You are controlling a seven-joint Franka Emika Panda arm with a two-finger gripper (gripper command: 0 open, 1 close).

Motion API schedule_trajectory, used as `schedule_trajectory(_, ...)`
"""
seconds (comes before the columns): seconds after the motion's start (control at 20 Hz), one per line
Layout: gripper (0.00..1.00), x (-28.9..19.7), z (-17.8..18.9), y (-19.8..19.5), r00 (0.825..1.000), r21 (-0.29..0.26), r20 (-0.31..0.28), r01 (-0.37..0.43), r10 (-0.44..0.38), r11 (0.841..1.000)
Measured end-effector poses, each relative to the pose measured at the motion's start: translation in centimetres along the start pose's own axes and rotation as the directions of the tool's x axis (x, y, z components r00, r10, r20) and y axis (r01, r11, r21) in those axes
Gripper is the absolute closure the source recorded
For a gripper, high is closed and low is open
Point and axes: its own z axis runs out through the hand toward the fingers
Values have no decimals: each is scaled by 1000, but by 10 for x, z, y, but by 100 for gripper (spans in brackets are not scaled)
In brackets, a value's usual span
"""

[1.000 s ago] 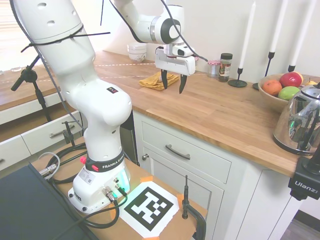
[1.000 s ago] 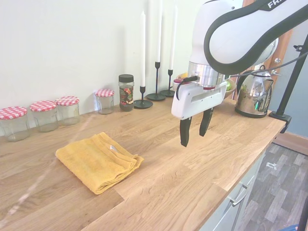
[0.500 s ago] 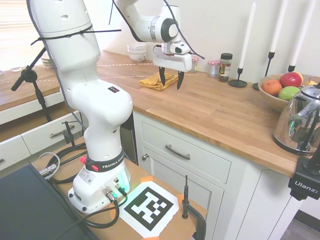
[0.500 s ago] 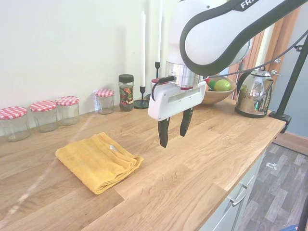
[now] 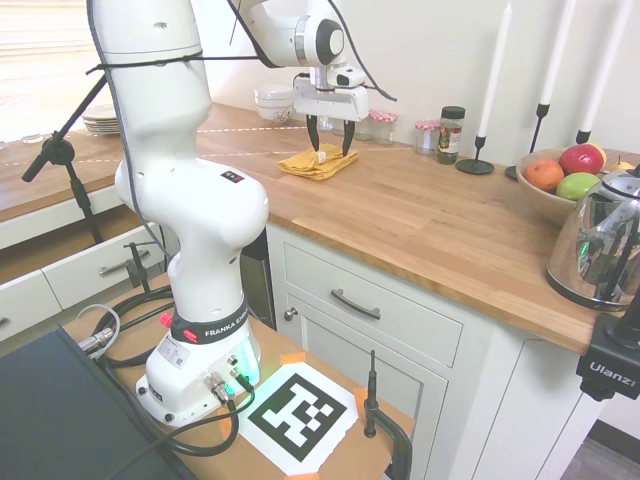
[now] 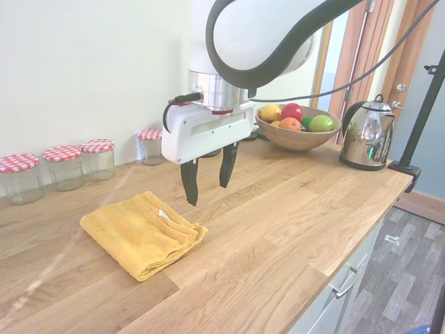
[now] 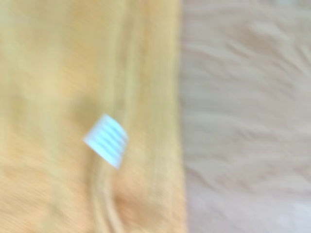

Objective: Wipe the counter

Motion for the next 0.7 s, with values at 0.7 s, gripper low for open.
schedule_trajectory(0.7, 0, -1, -8, -74, 996, -21, -15, 85, -86, 996)
